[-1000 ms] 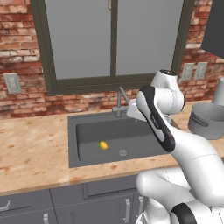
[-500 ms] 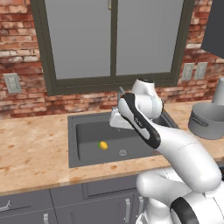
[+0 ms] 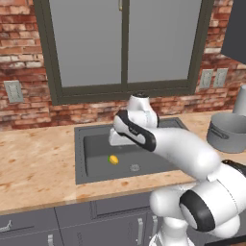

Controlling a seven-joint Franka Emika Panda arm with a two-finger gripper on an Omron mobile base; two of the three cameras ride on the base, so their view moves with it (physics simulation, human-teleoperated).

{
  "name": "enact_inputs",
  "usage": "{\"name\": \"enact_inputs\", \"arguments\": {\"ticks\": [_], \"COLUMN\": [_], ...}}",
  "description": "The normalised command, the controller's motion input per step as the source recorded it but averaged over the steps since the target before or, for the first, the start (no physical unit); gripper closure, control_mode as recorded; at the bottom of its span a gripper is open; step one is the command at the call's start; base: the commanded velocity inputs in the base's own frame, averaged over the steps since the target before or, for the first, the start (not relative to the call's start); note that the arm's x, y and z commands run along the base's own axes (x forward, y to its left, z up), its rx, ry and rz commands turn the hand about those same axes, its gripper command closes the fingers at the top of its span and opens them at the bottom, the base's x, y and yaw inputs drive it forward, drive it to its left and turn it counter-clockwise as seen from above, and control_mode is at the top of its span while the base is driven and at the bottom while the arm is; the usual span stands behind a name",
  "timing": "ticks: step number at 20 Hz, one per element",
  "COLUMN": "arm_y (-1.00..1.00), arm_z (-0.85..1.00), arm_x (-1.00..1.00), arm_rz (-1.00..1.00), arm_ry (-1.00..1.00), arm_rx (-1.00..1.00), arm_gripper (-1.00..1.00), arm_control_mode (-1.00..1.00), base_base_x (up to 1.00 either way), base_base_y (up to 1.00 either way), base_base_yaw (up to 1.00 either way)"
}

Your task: Dump the lemon from the pot into the sink. Then turn on the water and wash the lemon. Then turn off the water and put the lemon back in the pot.

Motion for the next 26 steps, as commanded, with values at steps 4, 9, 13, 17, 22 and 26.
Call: {"name": "enact_inputs", "arguments": {"ticks": [4,9,13,17,22,26], "arm_y": [0.05,0.0,0.0,0.0,0.0,0.0], "arm_z": [-0.51,-0.47,-0.44,-0.42,-0.43,-0.45], "arm_x": [0.54,0.55,0.5,0.37,0.25,0.23], "arm_rz": [0.08,0.06,0.04,0.04,0.02,0.01], "arm_ry": [0.0,0.0,0.0,0.0,0.0,0.0], "arm_rx": [-0.09,-0.06,-0.03,-0.02,-0.02,-0.01], "arm_gripper": [-1.0,-1.0,-1.0,-1.0,-1.0,-1.0], "arm_control_mode": [-1.0,-1.0,-1.0,-1.0,-1.0,-1.0], "base_base_x": [0.0,0.0,0.0,0.0,0.0,0.0], "base_base_y": [0.0,0.0,0.0,0.0,0.0,0.0], "base_base_yaw": [0.0,0.0,0.0,0.0,0.0,0.0]}}
